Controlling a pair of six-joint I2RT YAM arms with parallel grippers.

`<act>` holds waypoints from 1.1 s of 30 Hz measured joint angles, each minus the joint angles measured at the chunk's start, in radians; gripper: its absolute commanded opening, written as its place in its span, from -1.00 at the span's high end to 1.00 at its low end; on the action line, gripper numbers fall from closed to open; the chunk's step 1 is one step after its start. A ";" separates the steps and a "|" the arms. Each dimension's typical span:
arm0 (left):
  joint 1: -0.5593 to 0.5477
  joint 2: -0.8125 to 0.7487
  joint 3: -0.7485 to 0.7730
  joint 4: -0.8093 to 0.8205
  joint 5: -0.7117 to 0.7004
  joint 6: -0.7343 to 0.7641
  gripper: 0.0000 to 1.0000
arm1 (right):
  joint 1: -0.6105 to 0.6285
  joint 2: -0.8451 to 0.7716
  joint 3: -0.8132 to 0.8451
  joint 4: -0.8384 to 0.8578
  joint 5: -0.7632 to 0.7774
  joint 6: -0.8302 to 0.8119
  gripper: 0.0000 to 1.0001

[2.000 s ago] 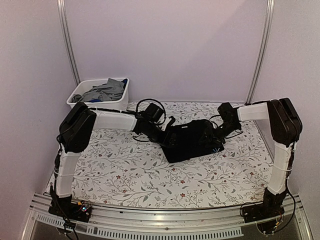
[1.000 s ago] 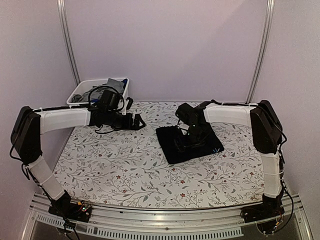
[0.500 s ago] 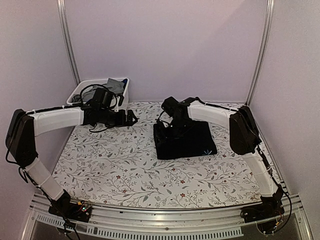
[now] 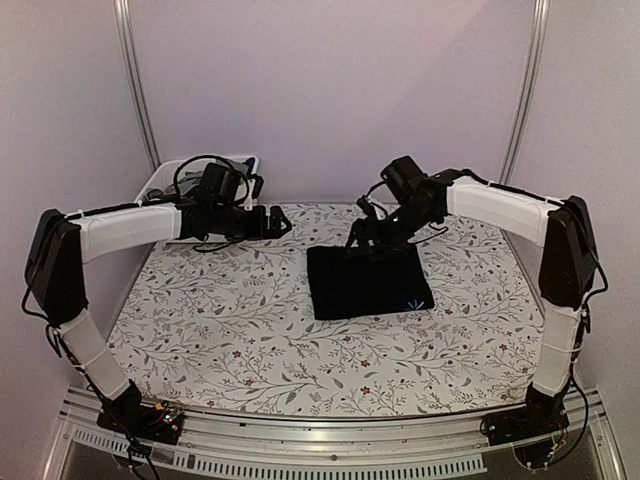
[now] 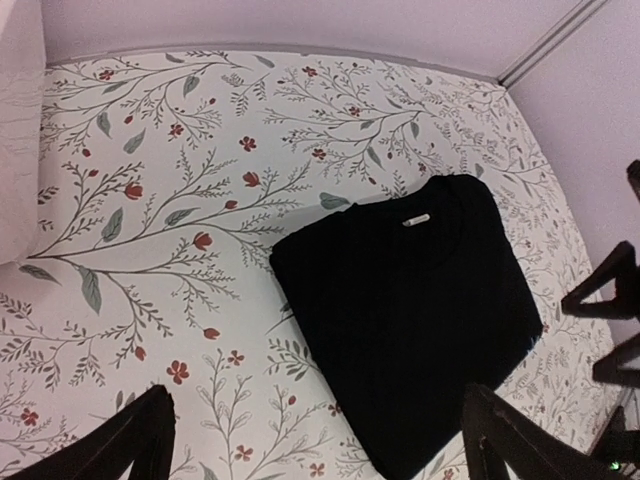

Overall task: Fold and stack the mixed laundry pile
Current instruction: Rotate the square-folded T-shirt at the center of the board.

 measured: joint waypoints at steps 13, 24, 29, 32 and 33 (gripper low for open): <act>-0.089 0.104 0.047 0.014 -0.018 -0.061 -0.99 | -0.118 0.048 -0.206 -0.028 0.177 -0.135 -0.57; -0.064 0.042 -0.026 -0.027 -0.067 -0.080 -0.99 | 0.054 0.108 -0.175 -0.011 0.060 -0.105 -0.58; -0.084 0.064 0.012 -0.035 -0.037 -0.056 -0.99 | 0.114 0.095 -0.189 -0.006 -0.005 -0.071 -0.62; -0.128 0.137 0.111 -0.035 -0.008 -0.013 -0.99 | 0.069 0.029 -0.253 -0.005 0.005 -0.049 -0.65; -0.153 0.183 0.166 -0.042 0.004 0.009 -0.99 | 0.037 -0.008 -0.279 -0.010 0.013 -0.042 -0.65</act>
